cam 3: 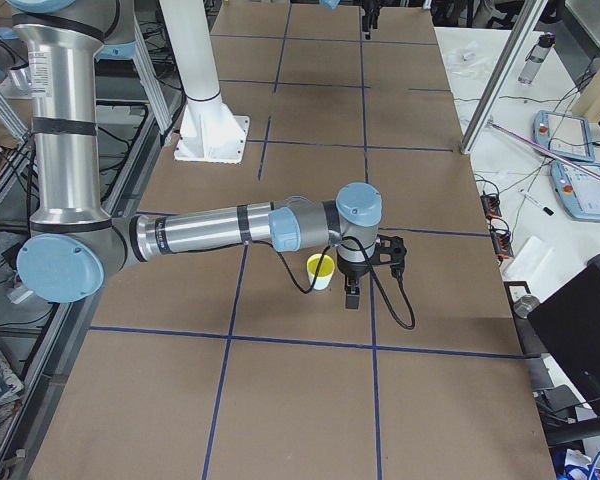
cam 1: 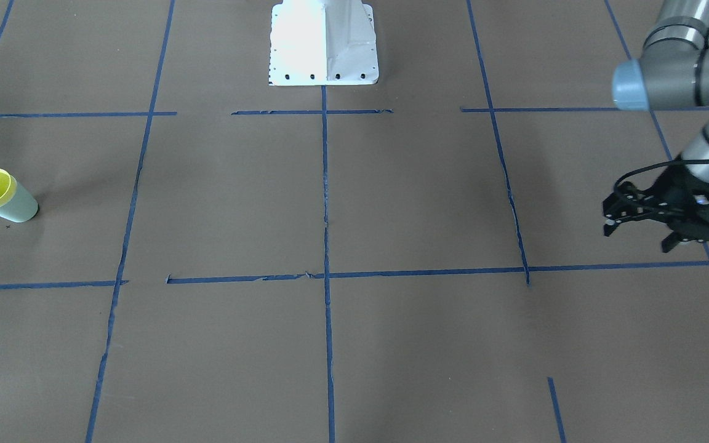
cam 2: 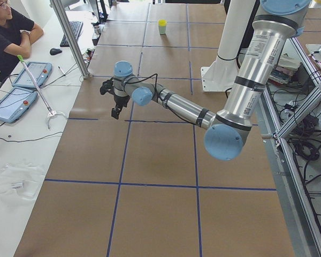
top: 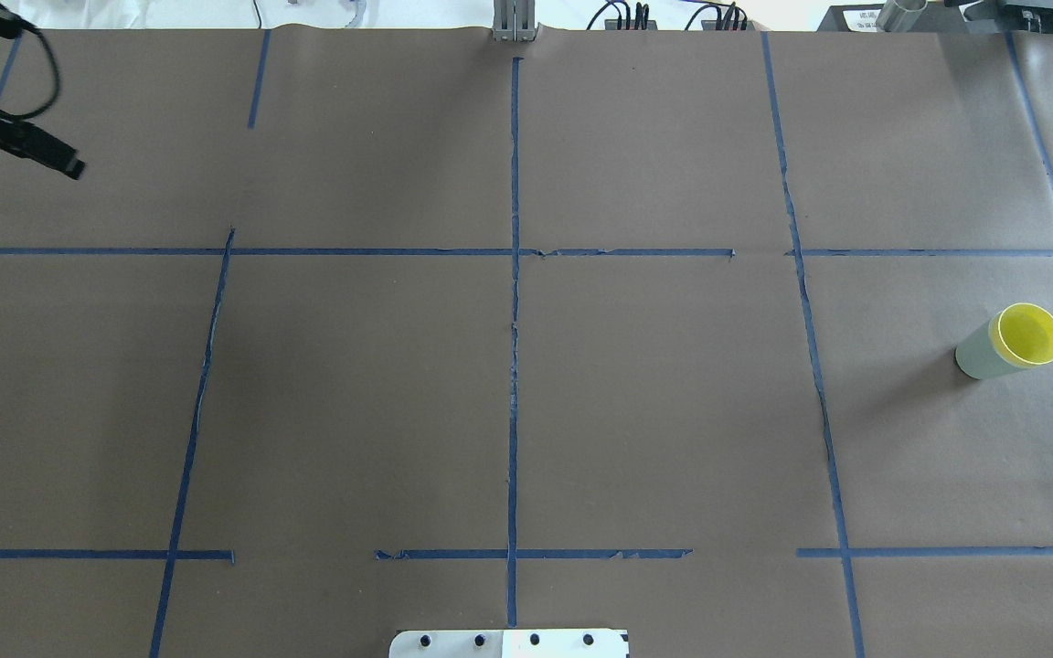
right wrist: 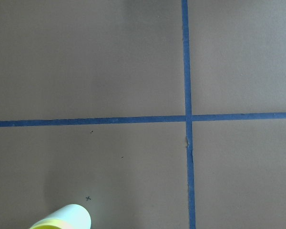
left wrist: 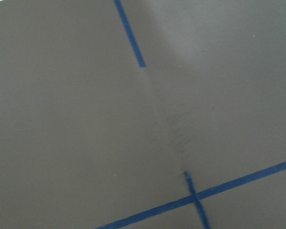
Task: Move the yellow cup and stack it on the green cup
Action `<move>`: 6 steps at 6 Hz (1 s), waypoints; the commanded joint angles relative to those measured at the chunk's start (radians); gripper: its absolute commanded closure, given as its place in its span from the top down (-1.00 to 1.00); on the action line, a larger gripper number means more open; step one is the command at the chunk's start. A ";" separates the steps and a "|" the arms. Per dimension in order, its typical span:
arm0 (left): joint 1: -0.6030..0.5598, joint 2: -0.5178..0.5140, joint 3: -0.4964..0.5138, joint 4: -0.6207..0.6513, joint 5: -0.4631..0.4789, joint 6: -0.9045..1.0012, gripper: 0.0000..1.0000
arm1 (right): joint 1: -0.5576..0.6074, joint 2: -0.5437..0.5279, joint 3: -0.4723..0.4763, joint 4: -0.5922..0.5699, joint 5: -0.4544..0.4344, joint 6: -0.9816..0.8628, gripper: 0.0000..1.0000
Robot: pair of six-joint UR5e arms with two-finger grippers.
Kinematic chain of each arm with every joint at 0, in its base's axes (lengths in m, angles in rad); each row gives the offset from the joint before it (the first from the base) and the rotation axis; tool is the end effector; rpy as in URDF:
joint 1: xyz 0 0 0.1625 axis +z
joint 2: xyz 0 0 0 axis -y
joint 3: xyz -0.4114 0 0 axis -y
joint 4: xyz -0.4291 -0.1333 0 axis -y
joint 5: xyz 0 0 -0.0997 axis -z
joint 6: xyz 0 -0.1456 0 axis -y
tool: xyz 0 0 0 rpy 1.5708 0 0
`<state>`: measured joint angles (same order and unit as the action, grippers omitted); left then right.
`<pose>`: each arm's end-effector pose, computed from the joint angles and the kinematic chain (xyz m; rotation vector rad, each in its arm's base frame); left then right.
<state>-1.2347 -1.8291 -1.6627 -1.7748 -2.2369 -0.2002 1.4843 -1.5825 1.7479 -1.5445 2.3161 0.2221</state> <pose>0.1745 -0.6309 0.4579 0.3434 0.7690 0.3123 -0.0119 -0.5377 0.5893 0.0664 -0.7622 0.0575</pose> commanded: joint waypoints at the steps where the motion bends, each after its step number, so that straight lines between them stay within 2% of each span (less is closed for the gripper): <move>1: -0.208 0.050 0.010 0.270 -0.078 0.408 0.96 | 0.022 -0.010 -0.010 0.004 0.025 -0.049 1.00; 2: -0.291 0.053 0.011 0.390 -0.078 0.571 0.97 | 0.022 -0.014 -0.010 0.012 0.032 -0.049 1.00; 3: -0.346 0.113 -0.012 0.475 -0.078 0.602 1.00 | 0.022 -0.017 -0.004 0.015 0.028 -0.049 1.00; 6: -0.348 0.250 -0.020 0.479 -0.081 0.611 1.00 | 0.022 -0.040 0.010 0.014 0.023 -0.050 1.00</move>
<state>-1.5804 -1.6211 -1.6732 -1.2970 -2.3163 0.4039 1.5063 -1.6185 1.7540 -1.5299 2.3414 0.1734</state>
